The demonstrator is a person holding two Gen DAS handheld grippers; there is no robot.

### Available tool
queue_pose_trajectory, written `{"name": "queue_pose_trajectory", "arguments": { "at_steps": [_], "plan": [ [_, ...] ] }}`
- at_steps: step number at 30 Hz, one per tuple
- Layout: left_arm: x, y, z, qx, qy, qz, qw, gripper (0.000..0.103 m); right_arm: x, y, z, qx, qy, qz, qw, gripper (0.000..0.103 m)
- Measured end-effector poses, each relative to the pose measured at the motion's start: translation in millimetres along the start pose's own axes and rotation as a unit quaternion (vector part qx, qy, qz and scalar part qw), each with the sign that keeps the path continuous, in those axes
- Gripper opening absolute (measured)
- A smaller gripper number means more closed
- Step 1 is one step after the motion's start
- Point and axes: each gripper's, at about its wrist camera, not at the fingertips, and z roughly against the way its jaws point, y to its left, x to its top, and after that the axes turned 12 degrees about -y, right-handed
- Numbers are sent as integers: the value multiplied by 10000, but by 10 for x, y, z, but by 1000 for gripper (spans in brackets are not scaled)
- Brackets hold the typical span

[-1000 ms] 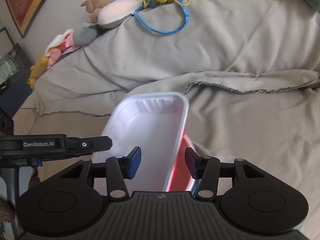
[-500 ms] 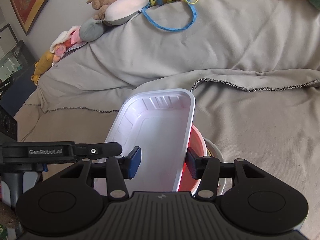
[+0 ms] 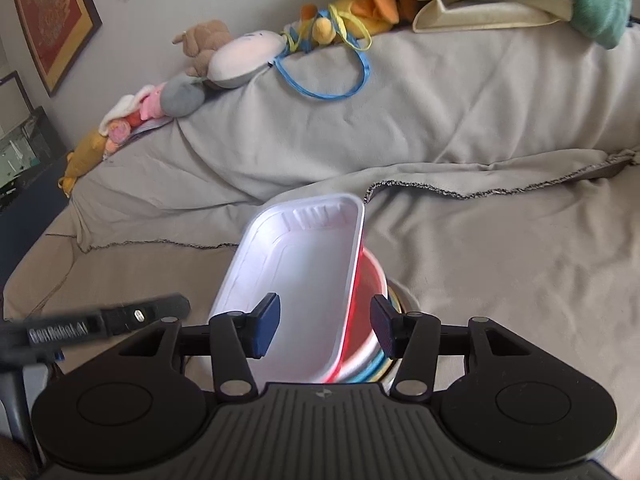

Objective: Organize plates and bowls
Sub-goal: 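Lower the tray into the white bowl and open both grippers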

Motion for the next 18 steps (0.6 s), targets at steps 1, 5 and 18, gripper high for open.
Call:
{"name": "queue_pose_trajectory", "arguments": {
  "at_steps": [1, 5, 18],
  "plan": [
    [-95, -87, 82, 61, 43, -114, 9999, 25, -48, 23, 90, 3, -12, 8, 10000, 53],
    [-484, -399, 433, 168, 79, -453, 9988, 19, -332, 95, 524, -44, -53, 83, 9999, 67],
    [-1066, -930, 1079, 564, 103, -814, 9950, 15, -1065, 260, 1362, -498, 122, 563, 9971, 72]
  ]
}}
